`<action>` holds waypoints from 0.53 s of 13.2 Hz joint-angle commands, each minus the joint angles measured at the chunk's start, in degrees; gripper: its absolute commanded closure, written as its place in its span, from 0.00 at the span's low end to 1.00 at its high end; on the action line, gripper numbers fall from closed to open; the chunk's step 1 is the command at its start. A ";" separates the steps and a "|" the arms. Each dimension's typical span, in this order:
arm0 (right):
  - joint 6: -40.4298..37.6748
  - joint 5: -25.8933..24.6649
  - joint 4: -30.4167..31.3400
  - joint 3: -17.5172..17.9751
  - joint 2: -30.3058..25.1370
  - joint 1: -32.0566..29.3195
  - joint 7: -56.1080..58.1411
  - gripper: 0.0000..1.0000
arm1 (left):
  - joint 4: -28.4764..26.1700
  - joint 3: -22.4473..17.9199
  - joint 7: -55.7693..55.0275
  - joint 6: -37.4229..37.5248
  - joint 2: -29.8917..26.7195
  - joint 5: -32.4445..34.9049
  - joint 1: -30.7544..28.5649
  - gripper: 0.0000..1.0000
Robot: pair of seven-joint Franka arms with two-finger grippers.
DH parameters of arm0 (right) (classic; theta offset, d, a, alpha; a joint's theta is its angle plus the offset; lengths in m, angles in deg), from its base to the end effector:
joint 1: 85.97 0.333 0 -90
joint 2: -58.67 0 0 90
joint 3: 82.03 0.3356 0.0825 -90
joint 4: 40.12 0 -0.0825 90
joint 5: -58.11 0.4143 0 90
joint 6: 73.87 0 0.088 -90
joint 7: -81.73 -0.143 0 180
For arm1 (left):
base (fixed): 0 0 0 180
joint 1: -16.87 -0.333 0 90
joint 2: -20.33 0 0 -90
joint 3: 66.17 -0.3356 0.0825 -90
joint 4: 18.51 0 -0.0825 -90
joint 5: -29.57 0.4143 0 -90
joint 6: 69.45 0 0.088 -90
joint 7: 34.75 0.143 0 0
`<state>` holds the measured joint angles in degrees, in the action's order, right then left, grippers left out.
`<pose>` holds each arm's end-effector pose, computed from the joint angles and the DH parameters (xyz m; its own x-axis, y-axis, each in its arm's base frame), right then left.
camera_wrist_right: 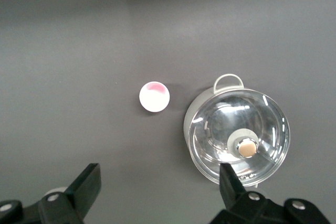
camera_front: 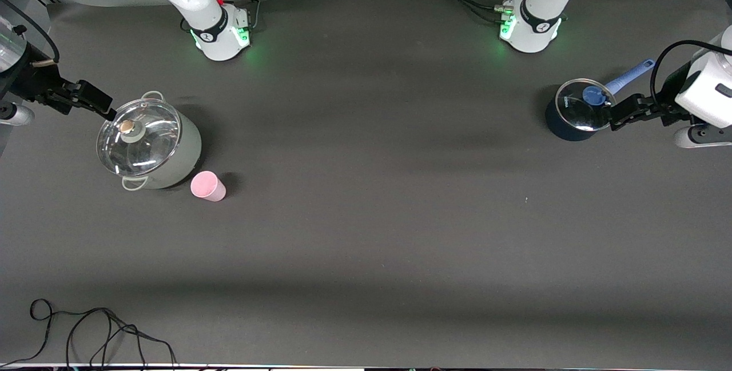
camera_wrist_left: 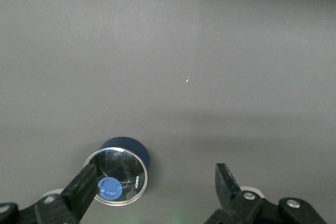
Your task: Transfer pink cup from left to right arm
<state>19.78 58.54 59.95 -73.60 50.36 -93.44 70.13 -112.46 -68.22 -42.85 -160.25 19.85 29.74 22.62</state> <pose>0.5427 0.0151 0.6058 0.9820 -0.1859 0.0335 -0.1863 -0.9825 0.0071 0.5783 -0.0369 0.5796 0.9960 0.0767 -0.0457 0.0764 -0.9970 -0.0092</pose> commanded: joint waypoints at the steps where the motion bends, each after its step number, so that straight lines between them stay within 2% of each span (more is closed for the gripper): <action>1: 0.04 -0.87 -2.51 0.45 1.72 0.00 0.52 0.00 | 0.78 -0.24 -1.13 1.15 -0.32 -0.51 0.50 0.00; 4: 0.04 -0.87 -5.49 0.01 4.00 0.17 0.43 0.00 | 0.78 -0.41 3.17 1.33 -0.32 -0.86 0.06 0.00; 7: -0.31 -0.78 -6.56 0.01 4.89 -0.09 0.43 0.00 | 0.87 -0.41 2.30 1.50 -0.32 -1.31 0.14 0.00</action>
<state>20.09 58.54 55.67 -73.56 53.81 -93.43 70.13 -112.45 -68.36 -41.00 -160.18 19.85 29.15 22.56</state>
